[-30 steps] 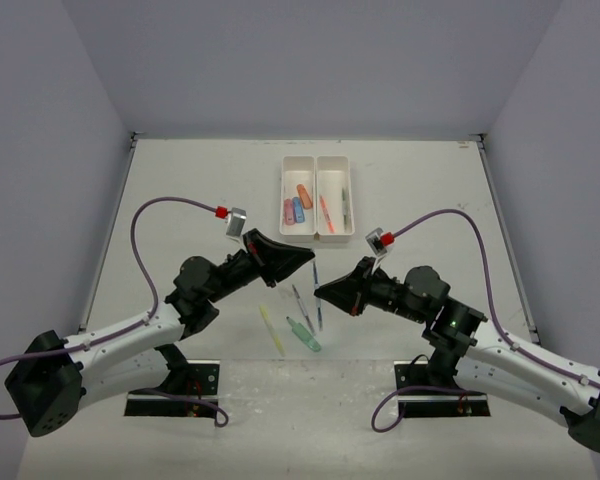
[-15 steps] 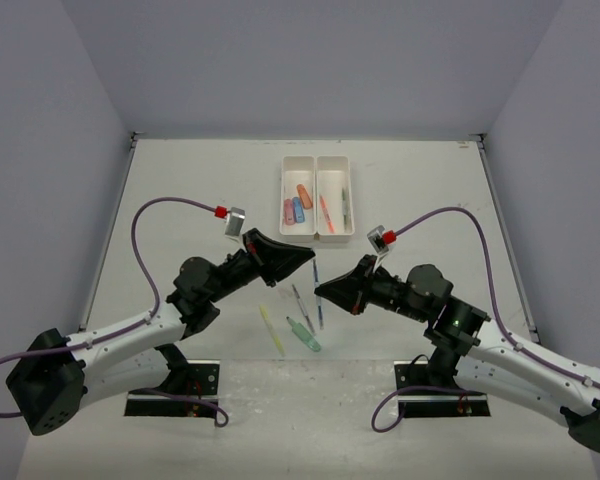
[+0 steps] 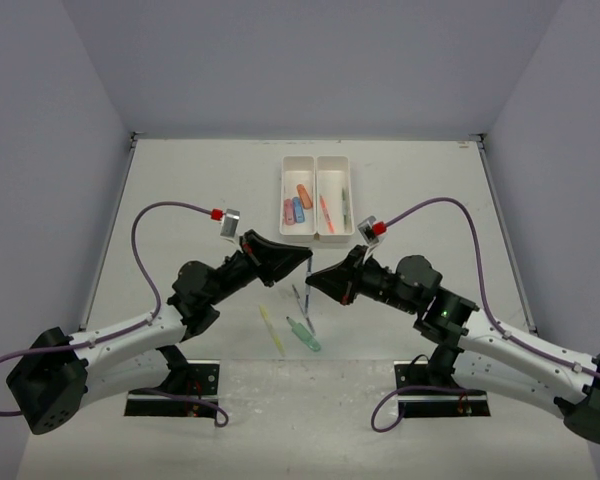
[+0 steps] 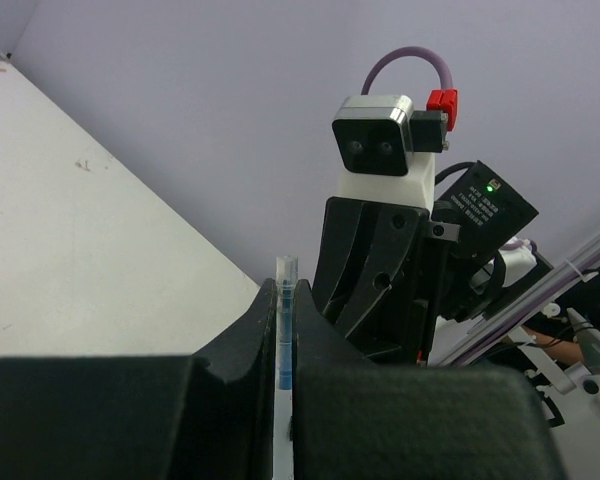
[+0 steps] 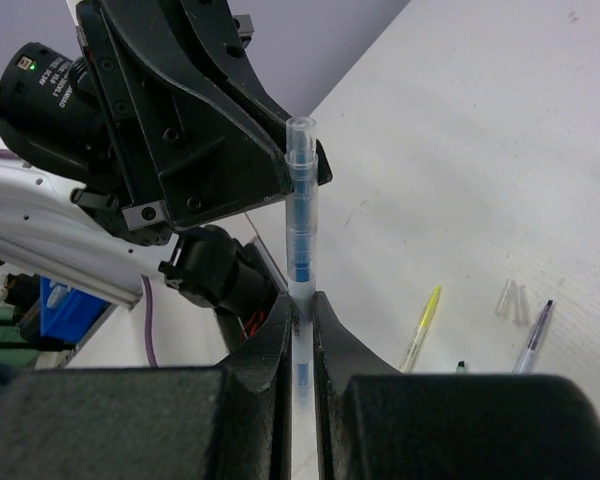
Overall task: Sort the stationery into containers
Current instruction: Close the pen cap on the pen.
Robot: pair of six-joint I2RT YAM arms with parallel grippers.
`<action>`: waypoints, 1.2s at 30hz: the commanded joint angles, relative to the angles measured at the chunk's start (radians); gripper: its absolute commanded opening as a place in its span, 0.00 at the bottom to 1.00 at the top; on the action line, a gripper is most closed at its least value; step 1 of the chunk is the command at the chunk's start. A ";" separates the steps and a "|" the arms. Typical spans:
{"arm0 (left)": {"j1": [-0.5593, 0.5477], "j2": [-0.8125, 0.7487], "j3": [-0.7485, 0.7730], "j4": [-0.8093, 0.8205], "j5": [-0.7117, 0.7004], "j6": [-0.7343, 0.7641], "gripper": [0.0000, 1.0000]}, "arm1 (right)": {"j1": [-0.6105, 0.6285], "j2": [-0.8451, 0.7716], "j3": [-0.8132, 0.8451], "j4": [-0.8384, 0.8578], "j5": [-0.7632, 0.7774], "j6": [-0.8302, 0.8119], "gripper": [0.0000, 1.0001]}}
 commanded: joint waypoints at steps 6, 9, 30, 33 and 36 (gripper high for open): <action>-0.011 0.000 0.022 -0.069 0.030 0.040 0.00 | -0.003 0.002 0.076 0.143 0.081 -0.065 0.00; -0.010 -0.017 0.076 -0.211 0.024 0.124 0.00 | -0.003 -0.027 0.092 0.094 0.112 -0.114 0.00; -0.011 -0.067 0.168 -0.364 0.050 0.252 0.16 | -0.003 0.016 0.145 0.028 0.017 -0.204 0.00; -0.010 -0.074 0.170 -0.363 0.056 0.249 0.00 | -0.002 0.016 0.141 0.033 0.000 -0.207 0.00; -0.010 -0.092 0.159 -0.323 0.083 0.238 0.00 | -0.003 0.026 0.124 0.072 -0.034 -0.211 0.06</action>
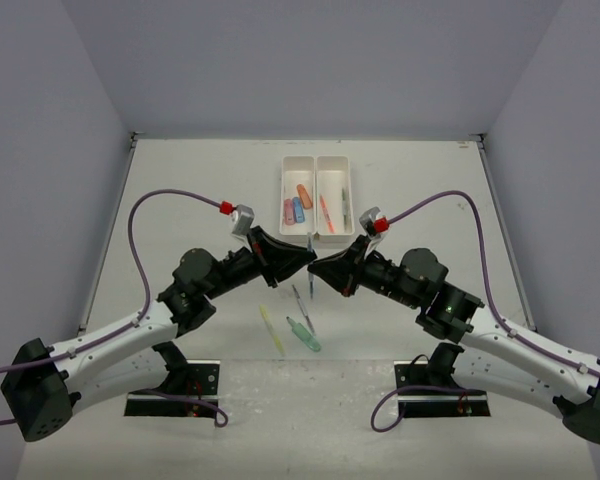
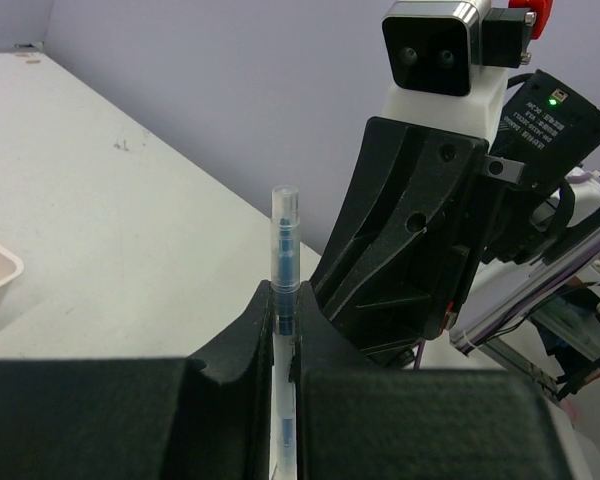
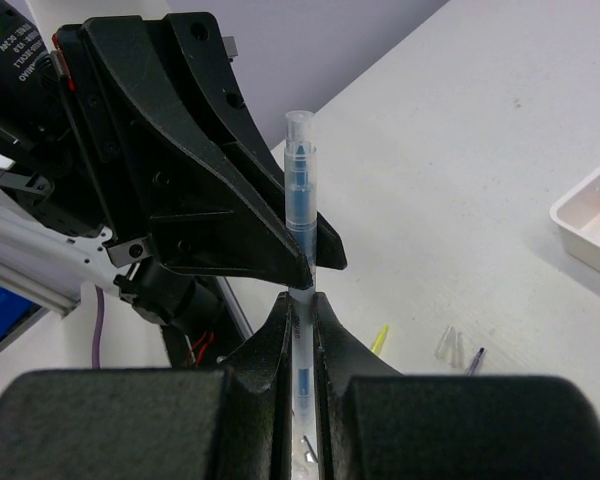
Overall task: Sort the stationery into containers
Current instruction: Close the pen cap on the pen.
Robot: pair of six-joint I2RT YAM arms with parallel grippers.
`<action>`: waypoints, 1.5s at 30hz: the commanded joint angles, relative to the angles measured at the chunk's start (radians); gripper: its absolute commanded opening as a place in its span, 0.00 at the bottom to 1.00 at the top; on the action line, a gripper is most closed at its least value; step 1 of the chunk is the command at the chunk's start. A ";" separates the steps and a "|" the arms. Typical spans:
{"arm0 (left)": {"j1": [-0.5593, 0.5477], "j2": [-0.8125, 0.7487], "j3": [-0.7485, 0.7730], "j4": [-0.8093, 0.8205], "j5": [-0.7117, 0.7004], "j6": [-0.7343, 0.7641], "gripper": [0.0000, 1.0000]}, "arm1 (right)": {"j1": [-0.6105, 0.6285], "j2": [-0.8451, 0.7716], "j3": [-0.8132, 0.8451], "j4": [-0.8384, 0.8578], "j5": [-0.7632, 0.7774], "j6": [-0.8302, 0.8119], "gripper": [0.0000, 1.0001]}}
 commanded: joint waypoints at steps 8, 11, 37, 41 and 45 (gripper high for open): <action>0.003 -0.074 0.024 0.051 0.062 0.004 0.00 | 0.002 0.044 0.020 0.152 -0.148 -0.012 0.35; 0.003 -0.082 0.031 0.051 0.065 0.003 0.00 | 0.002 0.043 0.024 0.149 -0.146 -0.011 0.52; 0.002 -0.040 0.080 0.036 0.138 0.003 0.00 | 0.002 0.102 0.078 0.061 -0.263 -0.028 0.69; 0.003 -0.045 0.079 0.032 0.131 0.004 0.00 | 0.002 0.114 0.102 0.034 -0.270 -0.043 0.32; 0.002 -0.048 0.085 0.025 0.120 0.008 0.00 | 0.002 0.112 0.098 0.032 -0.273 -0.044 0.05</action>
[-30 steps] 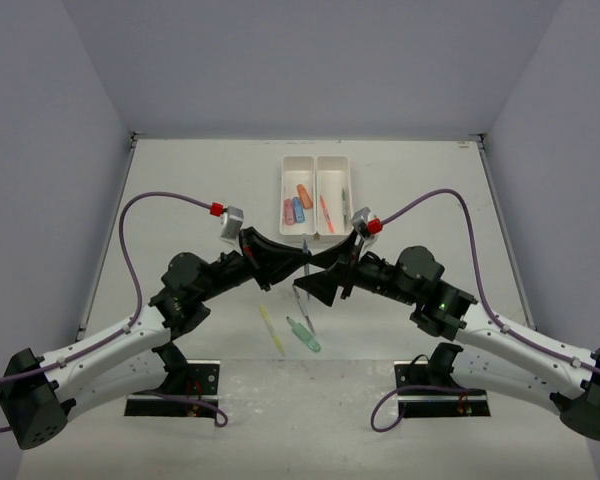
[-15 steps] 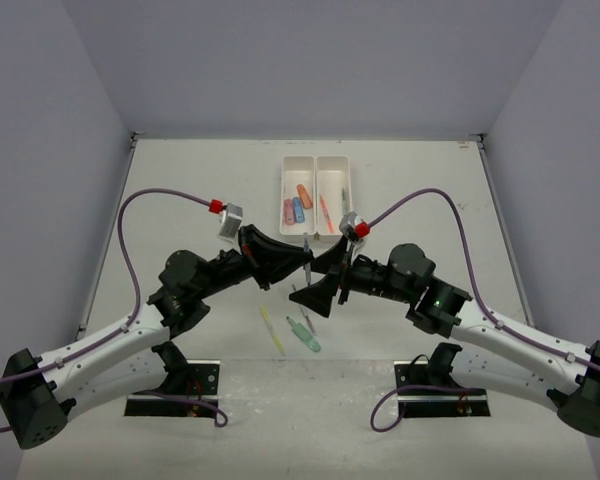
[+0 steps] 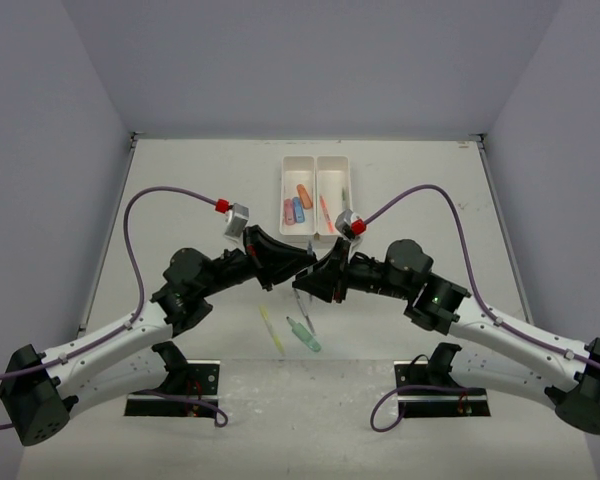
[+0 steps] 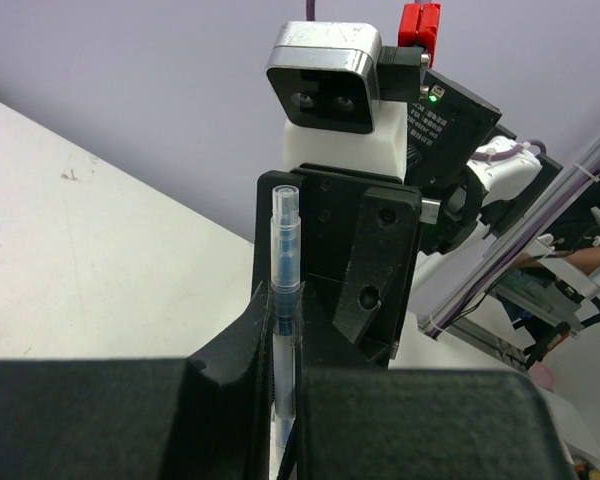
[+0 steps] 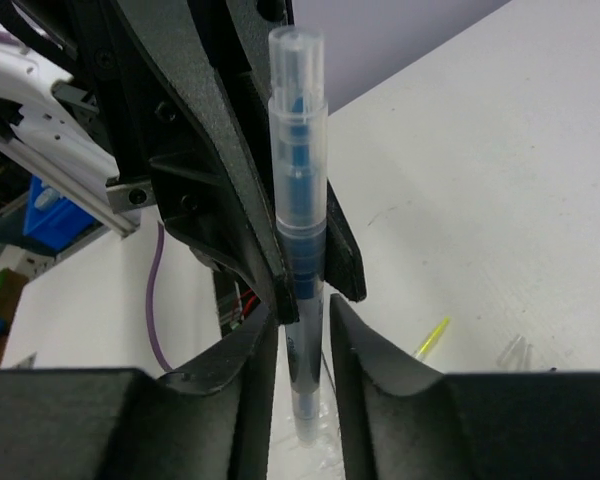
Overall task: Sort the stationery into containers
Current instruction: Close the pen cap on the pen.
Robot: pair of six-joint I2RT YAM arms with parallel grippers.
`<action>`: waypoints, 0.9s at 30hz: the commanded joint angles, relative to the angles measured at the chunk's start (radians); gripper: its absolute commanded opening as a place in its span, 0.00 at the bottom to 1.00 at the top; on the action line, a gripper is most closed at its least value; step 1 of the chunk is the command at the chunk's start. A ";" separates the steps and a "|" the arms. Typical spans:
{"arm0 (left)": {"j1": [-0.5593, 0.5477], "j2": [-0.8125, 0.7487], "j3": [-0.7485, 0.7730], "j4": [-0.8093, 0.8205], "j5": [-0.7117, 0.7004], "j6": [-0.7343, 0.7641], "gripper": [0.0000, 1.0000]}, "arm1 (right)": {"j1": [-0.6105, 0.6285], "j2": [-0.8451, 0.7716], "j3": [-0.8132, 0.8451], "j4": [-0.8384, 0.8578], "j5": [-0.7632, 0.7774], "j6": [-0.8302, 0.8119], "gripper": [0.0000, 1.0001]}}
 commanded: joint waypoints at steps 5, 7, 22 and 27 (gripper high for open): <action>0.002 -0.011 0.059 -0.009 -0.010 0.022 0.00 | 0.003 -0.019 0.030 -0.005 0.001 -0.017 0.00; 0.001 -0.007 0.083 -0.066 -0.018 0.044 0.00 | 0.003 -0.023 0.032 -0.015 0.007 -0.023 0.00; 0.001 0.004 0.234 -0.279 -0.124 0.145 0.43 | 0.003 -0.008 0.035 -0.054 -0.009 -0.045 0.00; 0.001 0.022 0.242 -0.287 -0.111 0.142 0.35 | 0.003 -0.013 0.047 -0.067 -0.013 -0.048 0.00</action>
